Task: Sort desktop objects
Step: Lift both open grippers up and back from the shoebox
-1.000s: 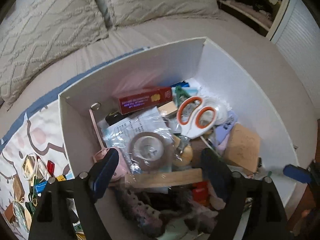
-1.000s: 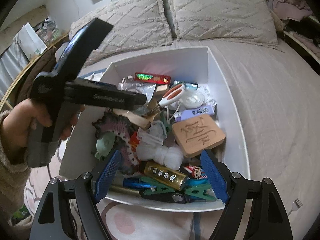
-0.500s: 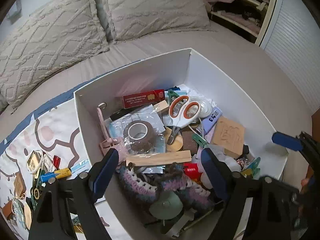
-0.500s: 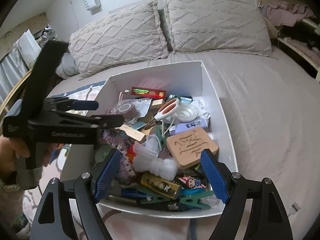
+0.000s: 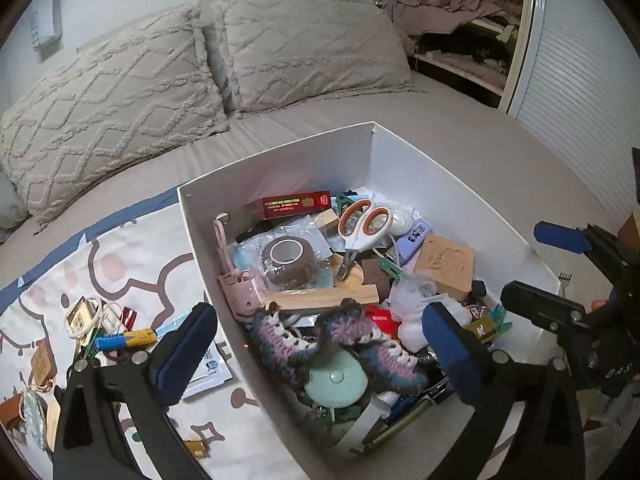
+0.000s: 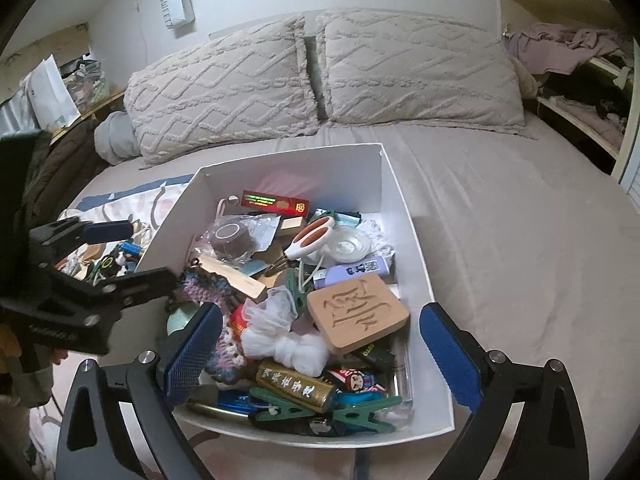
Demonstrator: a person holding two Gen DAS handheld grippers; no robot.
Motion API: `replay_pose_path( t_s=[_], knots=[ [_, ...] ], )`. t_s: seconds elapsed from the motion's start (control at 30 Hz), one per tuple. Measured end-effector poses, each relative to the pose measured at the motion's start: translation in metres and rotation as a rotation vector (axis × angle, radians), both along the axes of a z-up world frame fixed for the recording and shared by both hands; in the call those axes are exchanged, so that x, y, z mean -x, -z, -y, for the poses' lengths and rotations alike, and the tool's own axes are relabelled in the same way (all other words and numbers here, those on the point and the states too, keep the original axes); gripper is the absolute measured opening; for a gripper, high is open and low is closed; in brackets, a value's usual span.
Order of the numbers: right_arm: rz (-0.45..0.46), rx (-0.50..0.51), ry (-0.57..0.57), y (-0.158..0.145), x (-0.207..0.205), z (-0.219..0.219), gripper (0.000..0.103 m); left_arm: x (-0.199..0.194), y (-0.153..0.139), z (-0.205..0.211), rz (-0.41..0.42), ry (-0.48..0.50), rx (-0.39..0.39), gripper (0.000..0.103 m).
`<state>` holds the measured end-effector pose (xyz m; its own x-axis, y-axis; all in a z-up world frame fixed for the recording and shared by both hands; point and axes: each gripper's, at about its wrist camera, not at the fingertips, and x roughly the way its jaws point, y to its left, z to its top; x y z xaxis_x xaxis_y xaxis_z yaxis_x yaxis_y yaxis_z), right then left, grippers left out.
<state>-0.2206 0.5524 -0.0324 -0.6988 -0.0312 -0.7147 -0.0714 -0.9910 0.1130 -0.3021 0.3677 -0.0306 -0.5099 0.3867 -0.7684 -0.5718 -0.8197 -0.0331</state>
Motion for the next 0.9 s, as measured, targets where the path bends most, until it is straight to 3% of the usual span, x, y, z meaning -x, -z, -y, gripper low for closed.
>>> replay_pose_path(
  t_s=[0.5,0.9],
  knots=[
    [-0.008,-0.045,0.002,-0.001,-0.002,0.01,0.103,-0.02,-0.012,0.018,-0.053,-0.004,-0.043,0.103],
    [-0.035,-0.072,0.034,-0.02,-0.014,0.025,0.103,-0.023,-0.022,0.065,-0.06,-0.035,-0.084,0.103]
  ],
)
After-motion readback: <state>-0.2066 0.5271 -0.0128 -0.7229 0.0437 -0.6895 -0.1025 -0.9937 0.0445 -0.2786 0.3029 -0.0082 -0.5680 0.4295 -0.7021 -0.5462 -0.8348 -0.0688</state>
